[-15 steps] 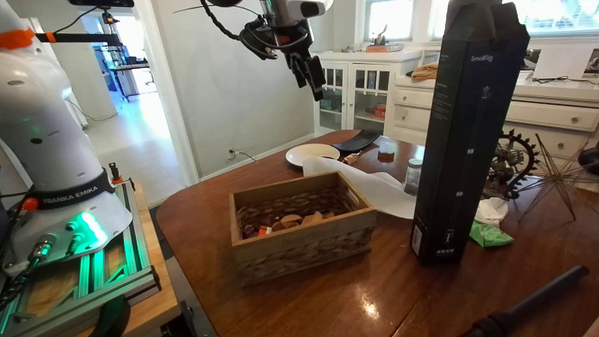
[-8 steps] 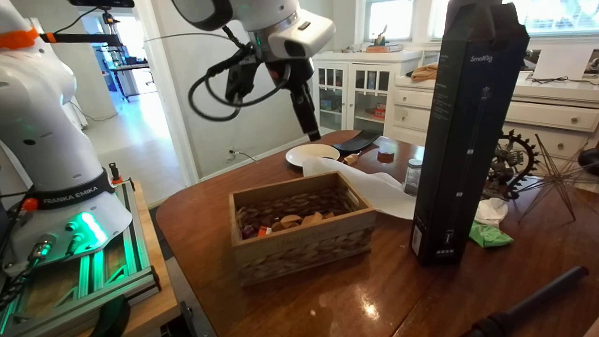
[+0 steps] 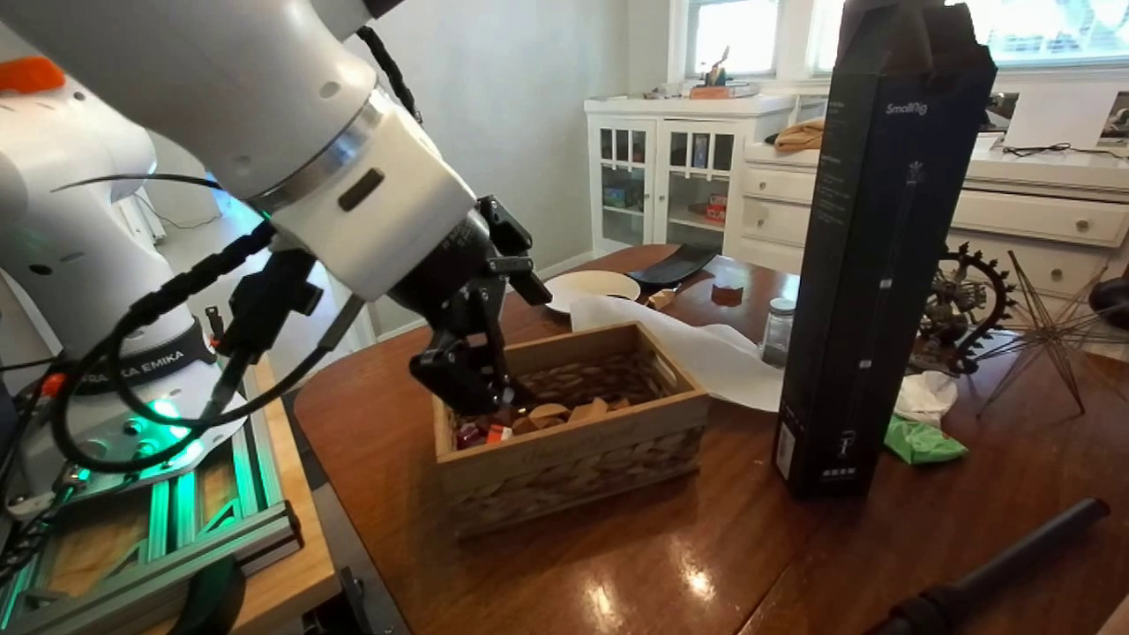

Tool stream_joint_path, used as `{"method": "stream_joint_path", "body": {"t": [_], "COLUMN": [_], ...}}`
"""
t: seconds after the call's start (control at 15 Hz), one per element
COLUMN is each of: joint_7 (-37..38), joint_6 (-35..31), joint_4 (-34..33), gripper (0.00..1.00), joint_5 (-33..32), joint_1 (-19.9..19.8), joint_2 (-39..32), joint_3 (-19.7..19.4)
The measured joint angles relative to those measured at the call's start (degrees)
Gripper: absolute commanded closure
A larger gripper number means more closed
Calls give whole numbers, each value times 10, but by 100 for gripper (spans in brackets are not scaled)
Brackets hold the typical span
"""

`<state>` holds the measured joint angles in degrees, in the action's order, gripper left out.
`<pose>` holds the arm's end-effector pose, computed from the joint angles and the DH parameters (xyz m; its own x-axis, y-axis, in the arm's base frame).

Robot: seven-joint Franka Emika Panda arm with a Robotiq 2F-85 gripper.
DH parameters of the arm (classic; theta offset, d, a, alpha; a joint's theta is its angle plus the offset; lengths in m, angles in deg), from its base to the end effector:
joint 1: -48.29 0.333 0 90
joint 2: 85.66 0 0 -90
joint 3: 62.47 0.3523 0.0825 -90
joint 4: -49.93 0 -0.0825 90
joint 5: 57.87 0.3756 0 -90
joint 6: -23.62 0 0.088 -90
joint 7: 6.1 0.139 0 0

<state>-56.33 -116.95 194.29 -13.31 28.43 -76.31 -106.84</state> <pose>0.2121 -0.4017 0.3417 0.5596 -0.7640 0.3211 -0.6029 -0.6411 -0.4748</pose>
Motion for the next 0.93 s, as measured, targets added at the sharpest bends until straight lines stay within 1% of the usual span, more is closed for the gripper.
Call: {"method": "stream_joint_path", "body": {"t": [0.4, 0.67, 0.93], "joint_7": [0, 4, -9], "joint_6": [1, 1, 0], "joint_4": [0, -4, -29], "gripper": [0, 0, 0], "joint_5": [3, -26, -44], "joint_1": [4, 0, 2], "joint_2": [-1, -2, -18], "joint_3": [8, 19, 37]}}
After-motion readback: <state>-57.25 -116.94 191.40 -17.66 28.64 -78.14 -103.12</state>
